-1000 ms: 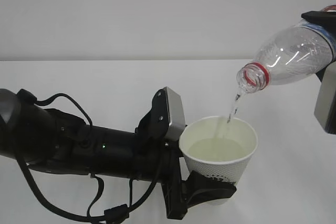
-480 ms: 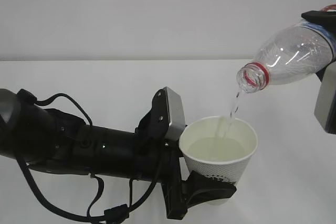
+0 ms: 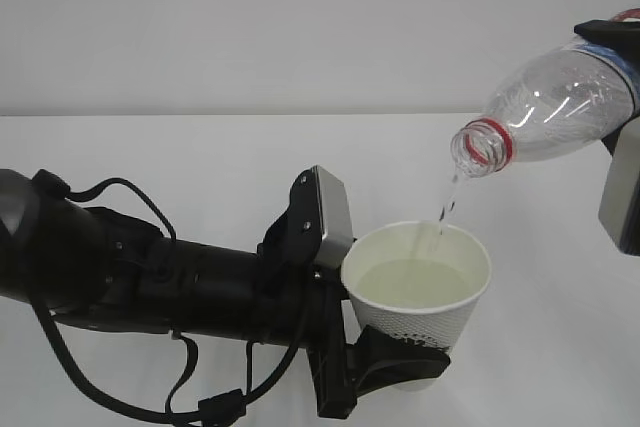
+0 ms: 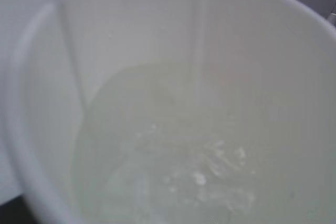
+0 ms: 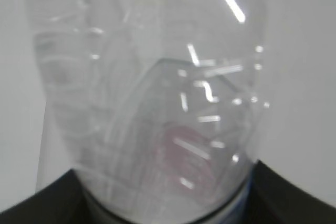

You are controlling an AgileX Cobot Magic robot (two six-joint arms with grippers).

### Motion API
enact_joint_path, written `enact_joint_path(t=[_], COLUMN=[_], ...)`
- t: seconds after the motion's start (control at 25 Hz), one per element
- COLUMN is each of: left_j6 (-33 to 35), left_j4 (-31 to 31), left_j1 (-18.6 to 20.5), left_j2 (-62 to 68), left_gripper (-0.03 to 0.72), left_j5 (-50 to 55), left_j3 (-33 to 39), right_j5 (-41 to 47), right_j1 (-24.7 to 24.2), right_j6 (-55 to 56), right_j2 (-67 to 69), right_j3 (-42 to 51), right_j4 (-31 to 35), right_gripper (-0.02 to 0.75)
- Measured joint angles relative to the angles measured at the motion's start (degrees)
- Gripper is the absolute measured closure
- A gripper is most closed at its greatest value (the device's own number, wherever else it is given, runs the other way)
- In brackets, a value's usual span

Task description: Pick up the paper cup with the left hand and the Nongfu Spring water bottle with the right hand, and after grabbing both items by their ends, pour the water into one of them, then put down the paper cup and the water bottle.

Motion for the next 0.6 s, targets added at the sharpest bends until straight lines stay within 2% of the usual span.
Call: enact_joint_path(t=[0.6], left_j6=[0.00], left_j4=[0.11], left_j1=[0.00], left_j2=[0.00], left_gripper=[0.151], left_j5=[0.00], left_j3=[0.00], right_j5=[-0.06], right_j1=[0.00], right_j6=[0.00], right_j2=[0.00], right_j3=[0.00], right_j4=[0.00], right_gripper=[0.312])
